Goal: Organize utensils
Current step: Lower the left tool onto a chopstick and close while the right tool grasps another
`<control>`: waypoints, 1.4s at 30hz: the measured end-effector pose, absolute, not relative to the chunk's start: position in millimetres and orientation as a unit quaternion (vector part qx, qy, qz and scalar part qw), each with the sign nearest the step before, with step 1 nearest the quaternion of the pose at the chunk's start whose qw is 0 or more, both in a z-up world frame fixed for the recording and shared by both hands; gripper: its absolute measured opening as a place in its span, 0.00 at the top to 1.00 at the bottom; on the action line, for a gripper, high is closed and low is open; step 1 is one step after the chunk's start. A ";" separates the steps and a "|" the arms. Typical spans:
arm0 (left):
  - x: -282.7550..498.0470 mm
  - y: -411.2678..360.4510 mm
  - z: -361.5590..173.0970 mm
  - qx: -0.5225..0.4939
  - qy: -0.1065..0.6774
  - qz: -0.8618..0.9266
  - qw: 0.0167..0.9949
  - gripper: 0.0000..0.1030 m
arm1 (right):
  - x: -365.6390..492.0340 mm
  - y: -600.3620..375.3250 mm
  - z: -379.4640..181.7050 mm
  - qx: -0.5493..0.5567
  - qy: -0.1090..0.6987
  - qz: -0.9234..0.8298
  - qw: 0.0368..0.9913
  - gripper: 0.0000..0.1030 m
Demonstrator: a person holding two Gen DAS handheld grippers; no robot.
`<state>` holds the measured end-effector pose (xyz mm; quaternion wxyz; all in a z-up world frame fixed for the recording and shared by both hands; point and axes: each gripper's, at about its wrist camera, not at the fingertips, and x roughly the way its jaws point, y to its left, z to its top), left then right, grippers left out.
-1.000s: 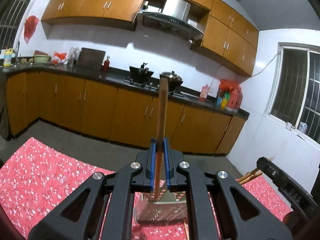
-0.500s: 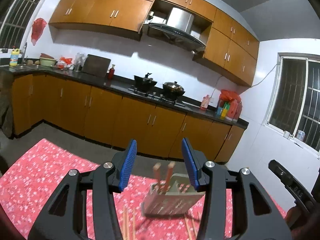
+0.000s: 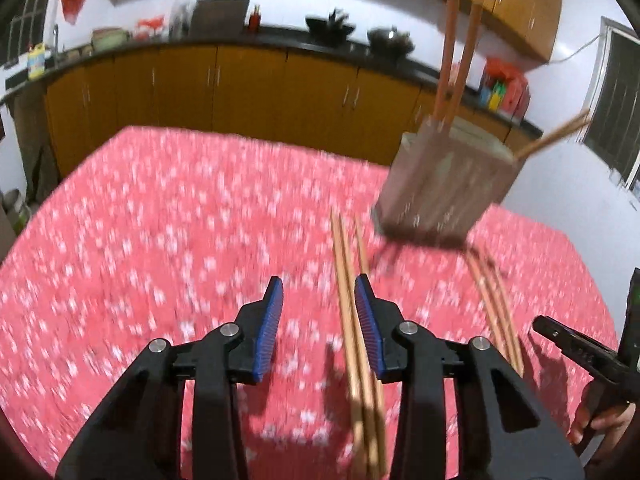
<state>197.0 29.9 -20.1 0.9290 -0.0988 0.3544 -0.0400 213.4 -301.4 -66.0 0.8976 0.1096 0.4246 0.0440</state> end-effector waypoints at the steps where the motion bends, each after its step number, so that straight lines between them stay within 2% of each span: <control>1: 195.9 29.8 -26.5 -0.100 0.361 -0.043 0.926 0.63 | 209.6 -298.9 -72.5 0.107 0.427 0.046 0.897 0.75; 4: 189.2 28.1 -40.4 -0.098 0.373 -0.053 0.921 0.63 | 208.9 -290.2 -82.4 0.097 0.439 0.046 0.892 0.75; 8: 187.4 23.0 -51.4 -0.099 0.388 -0.067 0.914 0.68 | 209.1 -285.3 -86.1 0.061 0.437 0.034 0.897 0.91; 10: 191.6 18.5 -53.6 -0.103 0.395 -0.075 0.910 0.71 | 211.6 -288.3 -85.6 0.055 0.436 0.025 0.898 0.92; 20: 195.5 2.1 -65.6 -0.086 0.421 -0.098 0.898 0.82 | 213.9 -304.9 -84.5 0.063 0.430 0.000 0.900 0.92; 38: 195.5 -11.1 -72.3 -0.012 0.423 -0.075 0.903 0.85 | 211.3 -302.1 -84.2 0.051 0.432 0.001 0.900 0.91; 42: 199.2 -7.1 -72.7 -0.006 0.426 -0.070 0.902 0.92 | 206.0 -297.1 -84.4 0.036 0.429 0.003 0.902 0.91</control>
